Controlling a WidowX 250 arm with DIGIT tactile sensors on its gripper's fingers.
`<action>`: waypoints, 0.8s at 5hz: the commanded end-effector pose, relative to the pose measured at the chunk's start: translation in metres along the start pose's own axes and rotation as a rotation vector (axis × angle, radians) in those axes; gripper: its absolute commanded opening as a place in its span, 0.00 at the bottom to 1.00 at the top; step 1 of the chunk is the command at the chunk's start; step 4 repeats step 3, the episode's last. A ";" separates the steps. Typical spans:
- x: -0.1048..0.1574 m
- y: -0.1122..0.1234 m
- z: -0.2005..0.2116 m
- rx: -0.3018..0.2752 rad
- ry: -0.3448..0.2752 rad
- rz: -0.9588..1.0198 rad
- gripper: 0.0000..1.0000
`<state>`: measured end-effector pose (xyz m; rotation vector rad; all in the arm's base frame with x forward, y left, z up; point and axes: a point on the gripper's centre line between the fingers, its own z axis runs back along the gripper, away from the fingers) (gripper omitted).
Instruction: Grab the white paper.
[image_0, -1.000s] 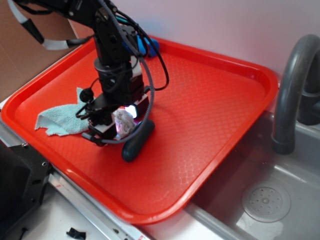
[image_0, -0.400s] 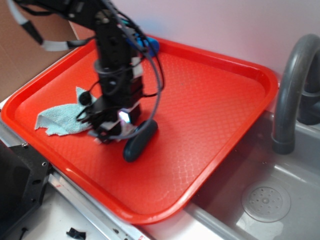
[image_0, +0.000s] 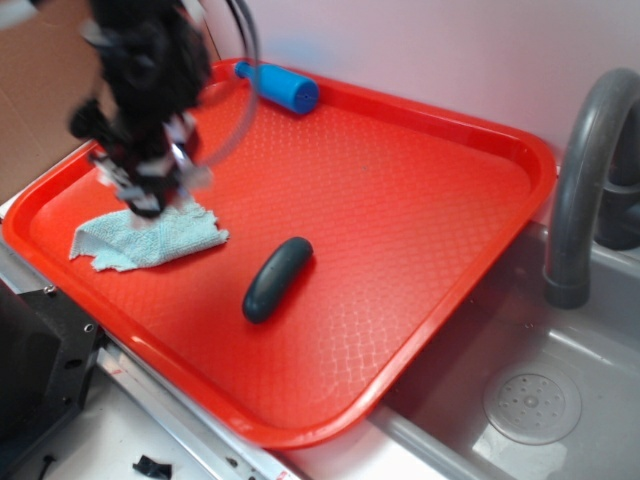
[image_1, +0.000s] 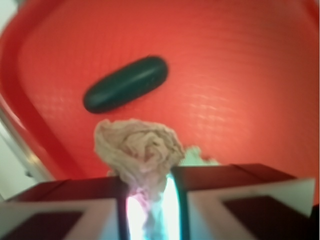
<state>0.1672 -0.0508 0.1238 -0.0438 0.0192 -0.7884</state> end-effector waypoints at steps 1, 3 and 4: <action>-0.023 -0.022 0.087 0.069 -0.113 0.483 0.00; -0.015 -0.027 0.099 0.158 -0.077 0.818 0.00; -0.015 -0.027 0.099 0.158 -0.077 0.818 0.00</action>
